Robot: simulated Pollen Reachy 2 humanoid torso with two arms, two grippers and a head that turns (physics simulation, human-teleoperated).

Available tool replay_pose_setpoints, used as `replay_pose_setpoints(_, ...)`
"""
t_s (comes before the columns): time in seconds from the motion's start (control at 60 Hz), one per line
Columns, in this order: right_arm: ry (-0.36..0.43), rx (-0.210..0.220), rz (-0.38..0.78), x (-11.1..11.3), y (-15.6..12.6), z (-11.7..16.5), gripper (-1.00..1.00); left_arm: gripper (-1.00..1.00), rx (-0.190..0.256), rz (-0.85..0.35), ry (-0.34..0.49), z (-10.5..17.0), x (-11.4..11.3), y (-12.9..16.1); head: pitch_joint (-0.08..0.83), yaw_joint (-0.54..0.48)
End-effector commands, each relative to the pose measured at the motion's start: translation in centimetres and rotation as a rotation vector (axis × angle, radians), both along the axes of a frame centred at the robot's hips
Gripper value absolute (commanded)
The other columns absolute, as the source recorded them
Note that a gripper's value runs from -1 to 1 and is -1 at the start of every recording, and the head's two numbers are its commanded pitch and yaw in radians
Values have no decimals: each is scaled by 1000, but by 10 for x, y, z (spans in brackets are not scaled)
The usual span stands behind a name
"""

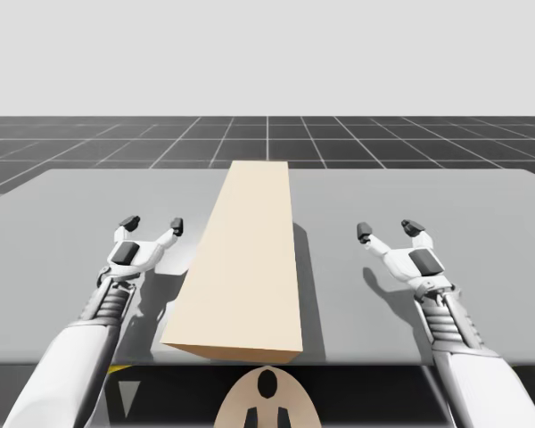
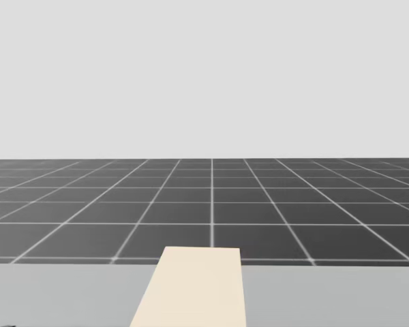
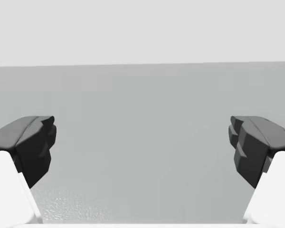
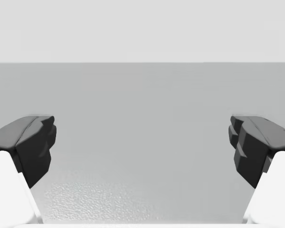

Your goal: Retrieve the object from inside the box.

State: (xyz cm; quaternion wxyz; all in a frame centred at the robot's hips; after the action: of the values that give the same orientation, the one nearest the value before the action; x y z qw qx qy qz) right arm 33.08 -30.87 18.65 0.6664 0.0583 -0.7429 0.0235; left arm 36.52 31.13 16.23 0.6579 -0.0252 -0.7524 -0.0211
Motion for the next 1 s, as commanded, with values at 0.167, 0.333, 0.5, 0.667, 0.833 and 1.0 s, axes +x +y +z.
replay_pose_setpoints(0.167, 91, -61, 73, 1, 9, -8, -1000, -1000, 72, -11, 148, -14, 9, -4, -8, 24)
replay_pose_setpoints(0.333, 145, -60, 280, -1, 29, -17, -1000, -1000, 204, -152, 207, -27, 3, -29, -6, 20)
replay_pose_setpoints(0.5, 100, -109, 423, -11, 44, -16, -1000, -1000, 260, -305, 178, -27, -14, -57, -4, 20)
replay_pose_setpoints(0.667, -9, -177, 611, -32, 62, -10, -1000, -1000, 283, -474, 129, -24, -33, -82, -2, 22)
replay_pose_setpoints(0.833, -64, -205, 705, -45, 79, -10, -1000, -1000, 309, -573, 94, -21, -47, -98, 4, 19)
replay_pose_setpoints(1.0, -67, -185, 738, -47, 91, -13, -1000, -1000, 351, -616, 64, -21, -55, -108, 10, 15)
